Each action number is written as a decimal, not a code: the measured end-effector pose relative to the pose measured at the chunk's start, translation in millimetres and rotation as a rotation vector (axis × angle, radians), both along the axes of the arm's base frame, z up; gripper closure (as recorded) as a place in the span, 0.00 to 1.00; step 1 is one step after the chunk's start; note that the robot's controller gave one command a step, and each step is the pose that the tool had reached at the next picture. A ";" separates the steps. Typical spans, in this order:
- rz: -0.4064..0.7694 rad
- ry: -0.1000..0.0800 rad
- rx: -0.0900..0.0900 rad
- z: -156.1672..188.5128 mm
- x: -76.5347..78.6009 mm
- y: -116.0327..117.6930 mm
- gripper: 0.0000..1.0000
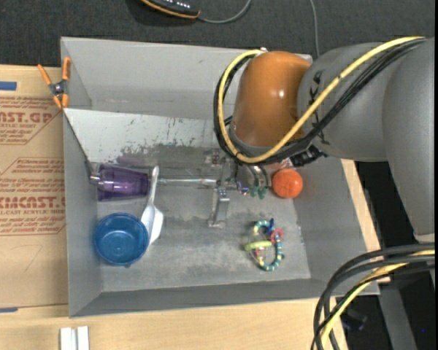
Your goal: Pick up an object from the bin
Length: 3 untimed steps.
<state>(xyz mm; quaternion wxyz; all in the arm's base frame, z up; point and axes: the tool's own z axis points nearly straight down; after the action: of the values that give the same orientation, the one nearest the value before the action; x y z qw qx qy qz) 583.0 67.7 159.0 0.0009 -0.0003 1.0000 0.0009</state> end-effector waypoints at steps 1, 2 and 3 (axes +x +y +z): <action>0.000 0.000 0.000 0.0 0.0 0.0 0.00; -0.012 0.003 -0.002 -36.3 -23.5 -45.3 0.00; 0.005 -0.004 0.000 -31.6 -14.9 -51.0 0.00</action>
Offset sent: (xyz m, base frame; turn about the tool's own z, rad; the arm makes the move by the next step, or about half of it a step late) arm -0.0222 -0.0433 -0.0341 0.0091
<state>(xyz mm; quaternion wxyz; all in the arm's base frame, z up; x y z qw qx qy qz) 568.1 16.7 127.3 0.0029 -0.0026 1.0000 0.0009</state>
